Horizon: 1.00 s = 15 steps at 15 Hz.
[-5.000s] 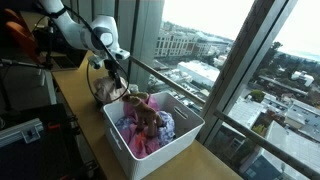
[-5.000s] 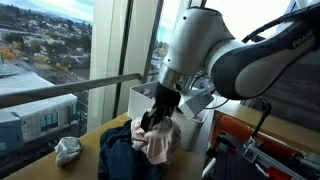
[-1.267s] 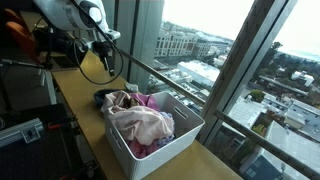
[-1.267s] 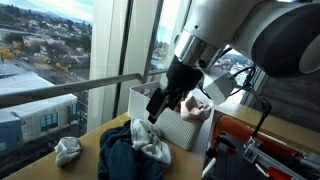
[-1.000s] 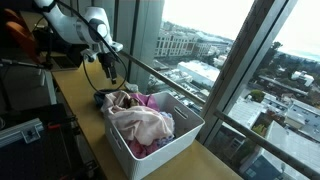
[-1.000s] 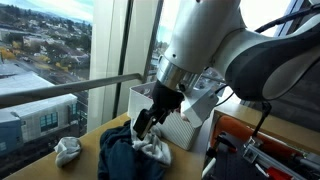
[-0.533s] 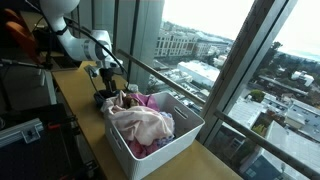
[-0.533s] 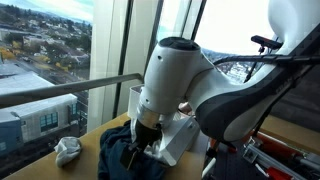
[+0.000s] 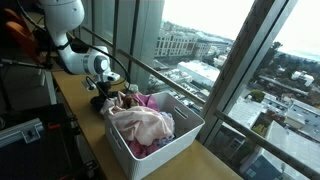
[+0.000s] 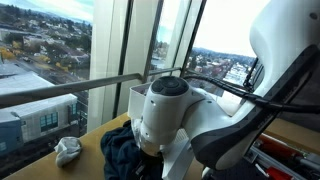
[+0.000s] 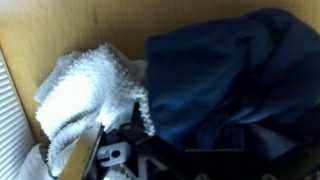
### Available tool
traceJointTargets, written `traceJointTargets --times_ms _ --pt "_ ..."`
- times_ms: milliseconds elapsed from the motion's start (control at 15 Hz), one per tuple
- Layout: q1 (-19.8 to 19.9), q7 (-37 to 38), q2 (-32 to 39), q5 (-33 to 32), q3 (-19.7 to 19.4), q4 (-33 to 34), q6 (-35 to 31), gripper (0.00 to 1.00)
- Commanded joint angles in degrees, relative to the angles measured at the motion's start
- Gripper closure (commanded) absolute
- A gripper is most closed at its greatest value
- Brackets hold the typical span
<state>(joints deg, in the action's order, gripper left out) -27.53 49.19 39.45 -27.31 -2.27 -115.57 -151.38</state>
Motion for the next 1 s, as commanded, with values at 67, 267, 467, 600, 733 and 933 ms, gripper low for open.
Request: traceJointTargets --times_ms 67,267,467,600,733,933 --pt "-0.56 -0.94 -0.87 3.28 -0.22 -2.20 -1.91 0.44" --pt "-0.13 -2.17 -3.55 4.87 0.25 -2.57 -0.75 0.66" --pt "-0.16 -3.62 -6.92 5.19 -0.03 -2.54 0.78 0.88" --pt "0.32 -5.12 -9.85 5.77 0.32 -2.51 1.75 0.99" --pt "0.35 -6.36 -13.78 5.09 0.05 -2.16 3.35 0.98" --pt "1.46 -8.36 -19.82 3.89 0.18 -0.71 6.25 0.97"
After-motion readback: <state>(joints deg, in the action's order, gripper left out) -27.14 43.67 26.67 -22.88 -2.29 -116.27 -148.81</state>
